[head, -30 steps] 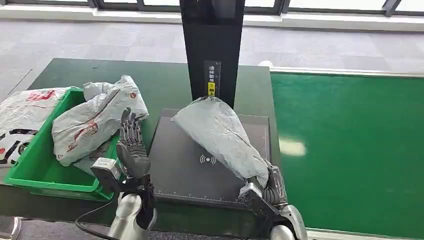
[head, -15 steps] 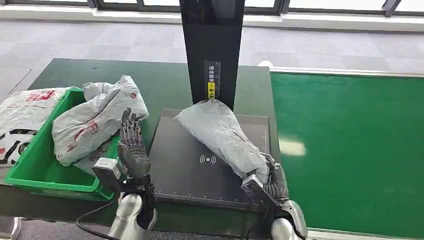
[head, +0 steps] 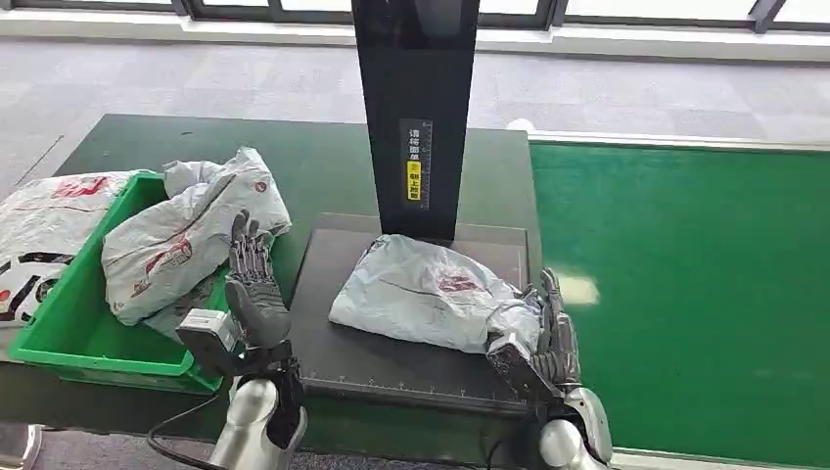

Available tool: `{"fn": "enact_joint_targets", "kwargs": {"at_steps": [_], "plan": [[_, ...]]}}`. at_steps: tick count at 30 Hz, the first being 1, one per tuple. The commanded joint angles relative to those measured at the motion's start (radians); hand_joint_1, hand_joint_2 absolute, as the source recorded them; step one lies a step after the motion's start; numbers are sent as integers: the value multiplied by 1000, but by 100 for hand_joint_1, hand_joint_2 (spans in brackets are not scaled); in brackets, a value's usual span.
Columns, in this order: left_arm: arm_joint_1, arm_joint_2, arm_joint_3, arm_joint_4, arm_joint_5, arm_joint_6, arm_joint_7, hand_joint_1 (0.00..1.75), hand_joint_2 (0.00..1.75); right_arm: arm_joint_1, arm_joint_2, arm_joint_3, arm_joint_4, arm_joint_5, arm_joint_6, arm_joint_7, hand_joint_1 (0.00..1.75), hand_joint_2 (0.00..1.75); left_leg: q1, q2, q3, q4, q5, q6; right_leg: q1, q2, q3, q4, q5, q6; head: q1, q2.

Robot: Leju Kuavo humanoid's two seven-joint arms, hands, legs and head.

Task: Moved the parcel from conveyor to table for the left to box.

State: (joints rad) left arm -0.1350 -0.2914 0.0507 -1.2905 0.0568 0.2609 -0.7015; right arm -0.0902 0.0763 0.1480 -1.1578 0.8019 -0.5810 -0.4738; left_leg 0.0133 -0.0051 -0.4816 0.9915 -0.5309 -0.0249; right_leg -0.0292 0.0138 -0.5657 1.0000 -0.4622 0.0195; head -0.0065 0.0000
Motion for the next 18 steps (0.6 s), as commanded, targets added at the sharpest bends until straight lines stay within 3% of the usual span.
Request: {"fn": "enact_joint_targets", "kwargs": {"at_steps": [1,8,18], "plan": [[6,12,-48,-17,-2,26,3,0,0,-4,38,-69,-20,-65,-54,-65,0,175,0,0,-1,-1,1,1,1,-1,0,-1,1,-2,0,0],[41,24,-62,-99,-37,66,3,0,0,96,36,-35,-190,-172,-72,-143,0,175,0,-1,0,-1,0,1,1,-2,0,-1,-1,-2,0,0],[68,46,-130,-174,-103,148,3,0,0,148,47,-10,-276,-222,-39,-181,0,175,1,-1,-1,-2,1,1,1,-3,0,-2,0,-3,0,0]]}}
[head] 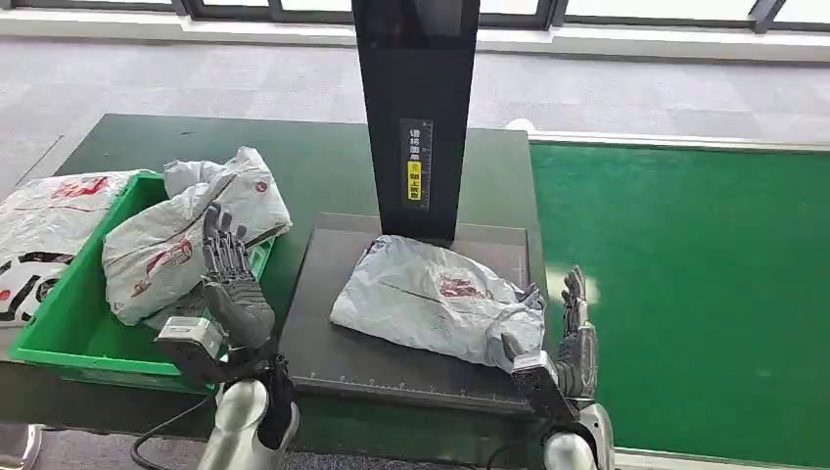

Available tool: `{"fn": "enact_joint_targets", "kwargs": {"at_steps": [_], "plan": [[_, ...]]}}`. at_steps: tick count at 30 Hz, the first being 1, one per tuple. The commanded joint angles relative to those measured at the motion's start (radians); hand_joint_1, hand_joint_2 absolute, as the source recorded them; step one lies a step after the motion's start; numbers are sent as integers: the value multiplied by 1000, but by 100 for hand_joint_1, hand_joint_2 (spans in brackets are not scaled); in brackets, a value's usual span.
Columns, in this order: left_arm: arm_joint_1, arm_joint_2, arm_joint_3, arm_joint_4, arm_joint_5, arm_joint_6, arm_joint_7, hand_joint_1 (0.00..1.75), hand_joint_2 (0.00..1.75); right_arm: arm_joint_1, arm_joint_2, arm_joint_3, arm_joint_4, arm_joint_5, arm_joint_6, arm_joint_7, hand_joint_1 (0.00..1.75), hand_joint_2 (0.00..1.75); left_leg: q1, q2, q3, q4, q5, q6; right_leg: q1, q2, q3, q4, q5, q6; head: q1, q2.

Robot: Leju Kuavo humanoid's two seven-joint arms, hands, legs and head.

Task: Moved the parcel from conveyor to table for the left to box.

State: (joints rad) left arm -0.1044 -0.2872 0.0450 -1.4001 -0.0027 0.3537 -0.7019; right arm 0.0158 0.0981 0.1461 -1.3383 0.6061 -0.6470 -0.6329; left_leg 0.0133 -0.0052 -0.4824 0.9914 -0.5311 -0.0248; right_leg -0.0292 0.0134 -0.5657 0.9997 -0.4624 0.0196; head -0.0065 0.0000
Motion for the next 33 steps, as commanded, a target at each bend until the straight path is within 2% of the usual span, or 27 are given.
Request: {"fn": "enact_joint_targets", "kwargs": {"at_steps": [1,6,7,8,10,11,13,15,16,18,19,20,21,22,23,25,27,28,33], "plan": [[38,42,-124,-64,-43,56,4,0,0,42,25,-8,-95,-26,27,-22,0,175,0,0,0,-2,0,1,1,-1,0,-1,0,-2,0,0],[38,42,-124,-64,-43,56,4,0,0,42,25,-8,-95,-26,27,-22,0,175,0,0,-4,-2,1,1,1,-1,1,-2,1,-2,0,0],[15,91,-228,36,-267,123,15,0,0,83,37,8,-187,-65,67,-65,0,175,1,0,-4,-3,1,1,2,-1,1,-4,2,-3,0,0],[-31,130,-321,94,-446,29,138,0,0,142,-2,99,-370,-128,24,-65,0,175,1,1,-3,-5,2,2,2,-2,2,-6,2,-4,0,0],[-57,108,-321,133,-456,26,135,0,0,210,5,109,-453,-104,26,-63,0,175,-1,-7,-7,-1,1,1,0,-8,0,0,-1,-2,0,0],[-57,108,-321,133,-456,26,135,0,0,210,5,109,-453,-104,26,-63,0,175,-1,-8,-1,0,1,1,0,-9,-1,0,-2,-2,0,0],[-57,108,-321,133,-456,26,135,0,0,210,5,109,-453,-104,26,-63,0,175,-1,-10,0,-1,1,2,0,-12,3,-2,-1,-2,0,0],[-56,110,-319,135,-456,25,136,0,0,206,8,104,-446,-104,28,-62,0,175,-1,-3,1,-2,0,1,0,-5,2,-2,0,-2,0,0],[-54,110,-315,132,-456,26,136,0,0,201,10,97,-435,-104,32,-65,0,175,-1,-1,-6,-2,0,1,0,-3,2,-2,0,-2,0,0],[-54,110,-315,132,-456,26,136,0,0,201,10,97,-435,-104,32,-65,0,175,0,0,-7,-3,0,1,0,-2,1,-3,1,-3,0,0],[-146,198,-462,232,-707,-87,296,0,0,176,-56,191,-567,-144,-51,-65,0,175,-1,-1,-7,-3,0,1,0,-3,1,-3,0,-3,0,0],[-244,169,-460,386,-773,-114,284,0,0,192,-60,215,-616,-154,-51,-65,0,175,0,-1,-7,-3,0,1,1,-4,1,-3,0,-3,0,0],[-314,147,-457,508,-790,-112,260,0,175,188,-62,226,-631,-166,-51,-65,0,175,-1,-7,-11,1,1,1,-1,-9,-1,1,-1,-2,0,0],[-353,138,-460,576,-806,-112,256,0,175,180,-66,235,-635,-177,-51,-65,0,175,-1,-8,-11,0,2,1,0,-10,-1,0,0,-3,0,0],[-425,130,-485,701,-879,-82,266,0,175,149,-81,257,-622,-195,-51,-65,0,175,-1,-9,-3,1,2,1,-1,-11,0,-1,-1,-1,0,0],[-478,124,-494,784,-906,-93,270,0,175,102,-89,266,-614,-231,-51,-65,0,175,-1,-10,-2,-1,5,2,0,-13,2,-3,2,-1,0,0],[-522,126,-490,842,-911,-108,287,0,175,61,-89,274,-611,-255,-51,-65,0,175,-1,-1,-4,-1,4,2,0,-4,1,-2,4,-2,0,0],[-529,129,-490,848,-911,-113,286,0,175,54,-86,274,-606,-255,-51,-65,0,175,-1,-1,-10,0,4,2,0,-4,-1,-1,4,-2,0,0],[-529,129,-490,848,-911,-113,286,0,175,54,-86,274,-606,-255,-51,-65,0,175,-1,0,-6,0,4,1,-1,-1,0,-1,4,-1,0,0]]}}
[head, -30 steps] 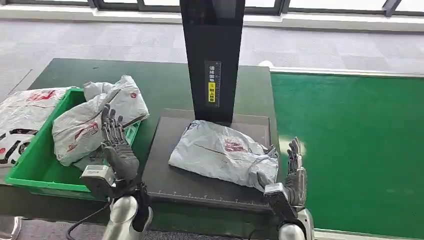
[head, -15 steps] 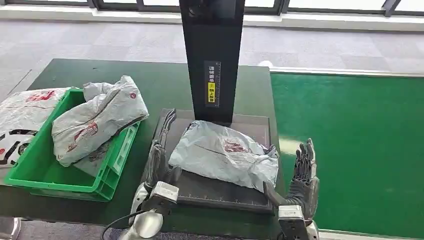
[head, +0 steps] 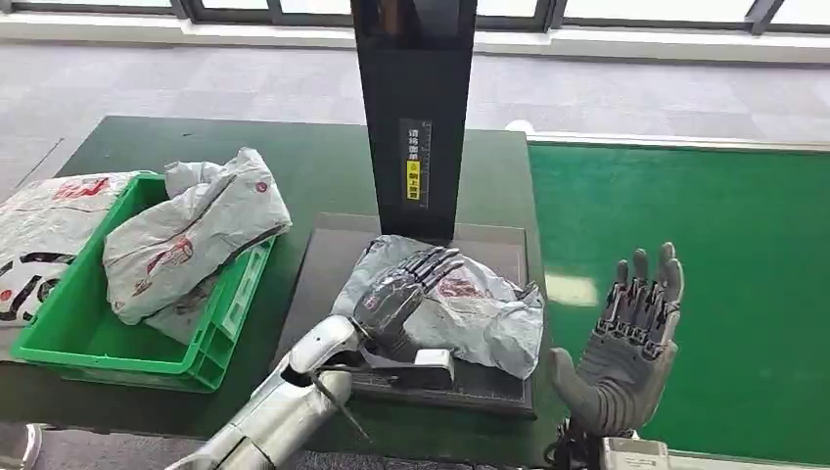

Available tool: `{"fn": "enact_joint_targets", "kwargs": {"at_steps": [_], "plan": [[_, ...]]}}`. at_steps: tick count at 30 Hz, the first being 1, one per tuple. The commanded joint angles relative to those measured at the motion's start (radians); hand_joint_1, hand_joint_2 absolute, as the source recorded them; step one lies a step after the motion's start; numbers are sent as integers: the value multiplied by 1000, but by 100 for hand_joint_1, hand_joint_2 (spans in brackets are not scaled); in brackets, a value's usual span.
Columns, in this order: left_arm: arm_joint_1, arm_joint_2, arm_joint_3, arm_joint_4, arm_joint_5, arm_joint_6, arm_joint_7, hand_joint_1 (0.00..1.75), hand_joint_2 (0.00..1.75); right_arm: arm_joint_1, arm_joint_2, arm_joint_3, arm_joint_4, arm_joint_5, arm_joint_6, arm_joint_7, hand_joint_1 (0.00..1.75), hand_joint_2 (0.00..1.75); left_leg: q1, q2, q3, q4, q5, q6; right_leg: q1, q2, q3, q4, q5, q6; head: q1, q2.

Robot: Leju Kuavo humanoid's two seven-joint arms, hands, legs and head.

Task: Moved the parcel from conveyor to table for the left to box.

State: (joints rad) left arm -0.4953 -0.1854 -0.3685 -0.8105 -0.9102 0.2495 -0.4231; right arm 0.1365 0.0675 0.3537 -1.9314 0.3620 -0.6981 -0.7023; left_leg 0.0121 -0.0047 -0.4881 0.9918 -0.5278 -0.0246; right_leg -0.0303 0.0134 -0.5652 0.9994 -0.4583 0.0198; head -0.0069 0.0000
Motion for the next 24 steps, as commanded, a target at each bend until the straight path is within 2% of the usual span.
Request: {"fn": "enact_joint_targets", "kwargs": {"at_steps": [1,2,5,9,12,16,17,19,24], "plan": [[-154,30,-90,286,-13,-36,20,0,175,-83,-61,79,-26,-13,0,4,0,175,1,0,2,-1,1,1,2,-1,-1,-2,1,-2,0,0],[-186,22,-108,325,-28,-58,34,0,175,-106,-62,80,-13,-20,0,4,0,175,1,0,6,-3,2,1,2,-2,-1,-3,1,-3,0,0],[-247,-13,-139,393,-65,-62,70,0,175,-153,-58,89,22,-26,0,4,0,175,1,0,4,1,1,1,2,-1,-2,1,1,-2,0,0],[-286,-33,-164,423,-90,-99,86,0,175,-163,-44,94,32,-16,0,4,0,175,1,-2,3,1,2,1,2,-3,-2,0,2,-2,0,0],[-328,-46,-210,470,-128,-194,94,0,175,-160,-40,93,26,-12,0,4,0,175,2,-1,3,-1,3,1,2,-2,-2,-2,3,-3,0,0],[-328,-46,-210,470,-128,-194,94,0,175,-160,-40,93,26,-12,0,4,0,175,1,0,4,-1,3,1,2,-1,-2,-2,2,-3,0,0],[-350,-54,-232,505,-138,-294,85,0,175,-161,-40,91,28,-13,0,4,0,175,1,0,4,0,2,1,2,-1,-2,-1,2,-2,0,0],[-372,-55,-261,524,-155,-394,72,0,175,-163,-39,89,35,-11,0,4,0,175,2,0,4,-1,2,1,2,-2,-2,-2,2,-3,0,0],[-390,-54,-286,529,-171,-444,47,0,175,-166,-39,87,42,-13,0,4,0,175,1,1,4,-1,3,1,2,0,-2,-1,3,-2,0,0]]}}
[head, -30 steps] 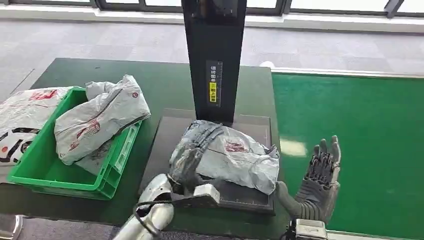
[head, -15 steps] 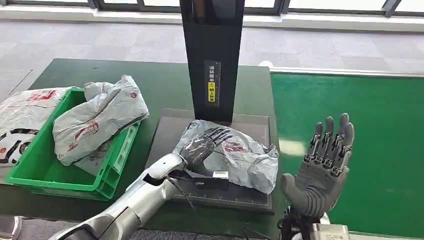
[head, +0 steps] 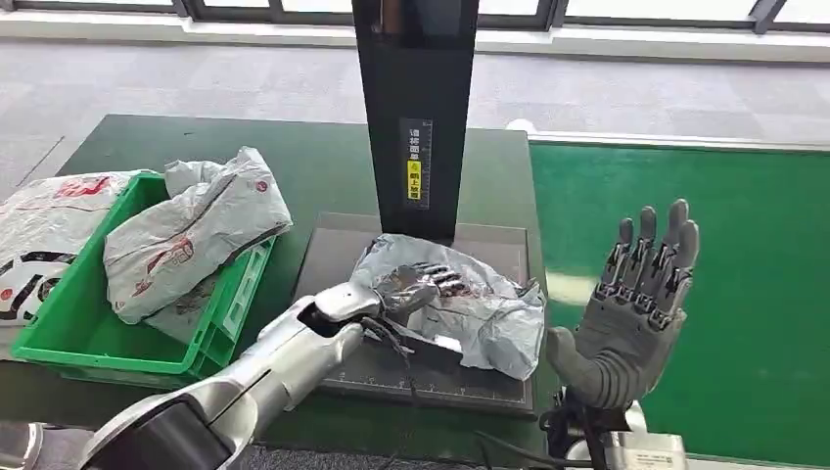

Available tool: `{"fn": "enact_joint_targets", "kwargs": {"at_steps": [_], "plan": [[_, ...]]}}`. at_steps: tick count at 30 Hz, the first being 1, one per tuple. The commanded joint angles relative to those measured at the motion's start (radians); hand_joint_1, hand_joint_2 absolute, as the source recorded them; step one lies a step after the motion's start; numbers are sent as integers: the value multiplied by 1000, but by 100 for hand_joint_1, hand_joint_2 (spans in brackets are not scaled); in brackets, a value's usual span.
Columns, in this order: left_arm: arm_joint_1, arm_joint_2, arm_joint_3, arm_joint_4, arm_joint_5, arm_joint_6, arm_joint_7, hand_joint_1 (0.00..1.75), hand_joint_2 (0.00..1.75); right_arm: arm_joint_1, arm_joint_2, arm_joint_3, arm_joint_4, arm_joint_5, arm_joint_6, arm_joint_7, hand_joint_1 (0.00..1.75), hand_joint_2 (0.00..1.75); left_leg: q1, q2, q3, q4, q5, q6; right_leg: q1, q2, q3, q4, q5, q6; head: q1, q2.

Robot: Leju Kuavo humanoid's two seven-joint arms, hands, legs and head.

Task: Moved the parcel from conveyor to table for the left to box.

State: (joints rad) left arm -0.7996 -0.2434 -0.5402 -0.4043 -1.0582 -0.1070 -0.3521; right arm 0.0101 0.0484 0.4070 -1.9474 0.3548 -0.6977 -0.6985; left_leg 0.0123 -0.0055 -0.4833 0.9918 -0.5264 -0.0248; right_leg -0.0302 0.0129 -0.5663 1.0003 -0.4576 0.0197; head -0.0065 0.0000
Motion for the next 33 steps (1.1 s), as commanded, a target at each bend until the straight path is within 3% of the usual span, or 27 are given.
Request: {"fn": "enact_joint_targets", "kwargs": {"at_steps": [1,5,13,14,15,22,23,26,33], "plan": [[-86,4,-114,123,-23,-88,-24,0,175,-39,-20,34,58,-5,0,0,0,175,1,2,0,-1,0,1,1,0,0,-1,1,-2,0,0],[-86,4,-114,123,-23,-88,-24,0,175,-39,-20,34,58,-5,0,0,0,175,1,2,-7,-2,1,1,2,1,0,-3,3,-3,0,0],[-86,4,-114,123,-23,-88,-24,0,175,-39,-20,34,58,-5,0,0,0,175,1,2,-4,-2,0,1,1,1,1,-2,1,-2,0,0],[-90,6,-113,119,-20,-88,-32,14,175,-41,-22,35,58,-9,0,0,0,175,1,3,-4,-3,1,1,2,1,0,-4,3,-3,0,0],[-93,7,-113,118,-19,-91,-38,175,175,-40,-24,35,59,-11,0,0,0,175,1,2,-3,-1,0,1,1,1,0,-2,1,-2,0,0],[-108,15,-121,120,-21,-115,-57,175,175,-47,-29,38,70,-21,0,0,0,175,1,2,0,-1,0,1,1,1,0,-1,1,-2,0,0],[-81,38,-48,66,35,11,-32,175,175,-34,-20,20,63,-16,0,0,0,175,1,3,0,-2,1,1,1,1,0,-3,2,-2,0,0],[-76,97,-49,67,35,39,-70,175,175,-5,-45,26,32,-32,0,0,0,175,0,3,-2,-2,0,0,1,2,1,-1,1,-2,0,0],[-57,91,-44,54,43,84,-69,175,175,-14,-46,28,41,-45,0,0,0,175,2,3,1,-4,1,1,2,1,0,-4,2,-3,0,0]]}}
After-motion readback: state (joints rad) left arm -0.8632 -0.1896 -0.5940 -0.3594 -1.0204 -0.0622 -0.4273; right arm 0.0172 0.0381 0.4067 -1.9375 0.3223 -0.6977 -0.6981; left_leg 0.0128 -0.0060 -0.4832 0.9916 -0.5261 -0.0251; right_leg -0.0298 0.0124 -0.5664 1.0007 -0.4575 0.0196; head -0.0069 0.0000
